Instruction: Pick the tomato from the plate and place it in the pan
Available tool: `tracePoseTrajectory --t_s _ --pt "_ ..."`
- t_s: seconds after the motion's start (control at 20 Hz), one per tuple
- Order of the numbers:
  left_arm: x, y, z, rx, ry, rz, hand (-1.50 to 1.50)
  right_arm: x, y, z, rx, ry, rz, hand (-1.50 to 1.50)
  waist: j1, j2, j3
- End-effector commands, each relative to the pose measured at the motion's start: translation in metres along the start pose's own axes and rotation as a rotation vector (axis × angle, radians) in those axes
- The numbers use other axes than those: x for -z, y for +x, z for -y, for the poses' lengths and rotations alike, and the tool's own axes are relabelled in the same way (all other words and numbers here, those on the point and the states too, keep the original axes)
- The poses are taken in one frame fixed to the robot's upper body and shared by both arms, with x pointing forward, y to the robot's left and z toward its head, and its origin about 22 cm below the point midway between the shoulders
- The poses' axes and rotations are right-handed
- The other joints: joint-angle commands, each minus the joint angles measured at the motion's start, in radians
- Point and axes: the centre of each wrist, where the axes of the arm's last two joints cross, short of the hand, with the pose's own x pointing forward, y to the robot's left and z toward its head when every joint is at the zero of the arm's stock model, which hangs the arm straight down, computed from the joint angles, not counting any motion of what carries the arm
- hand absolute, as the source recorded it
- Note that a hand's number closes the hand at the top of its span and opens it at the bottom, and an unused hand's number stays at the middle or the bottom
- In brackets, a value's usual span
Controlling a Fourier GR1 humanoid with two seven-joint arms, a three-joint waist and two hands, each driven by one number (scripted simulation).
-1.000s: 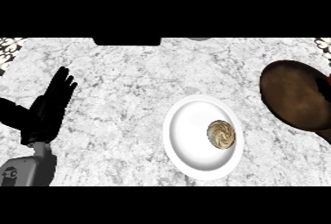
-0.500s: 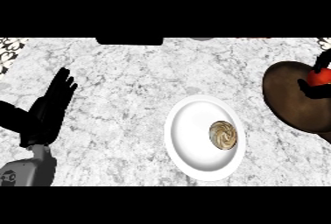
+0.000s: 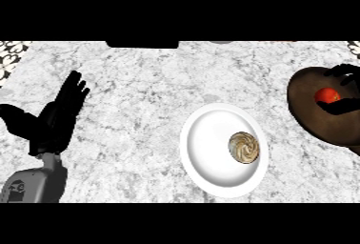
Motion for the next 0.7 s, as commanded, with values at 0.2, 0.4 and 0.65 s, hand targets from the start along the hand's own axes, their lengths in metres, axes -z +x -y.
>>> tracePoseTrajectory --t_s 0.2,0.4,0.65 --pt "0.006 -0.011 -0.012 0.013 0.022 -0.001 0.0 -0.011 -0.033 -0.003 0.16 -0.011 0.045 -1.5 0.004 0.005 0.001" --pt "0.003 -0.006 -0.016 -0.001 0.008 0.008 0.0 -0.02 -0.049 0.008 0.387 -0.126 0.053 -1.5 -0.004 0.003 0.002" --pt "0.006 -0.003 0.001 0.002 -0.001 -0.011 0.0 -0.029 -0.072 0.052 0.668 -0.158 0.037 -1.5 -0.024 -0.003 0.001"
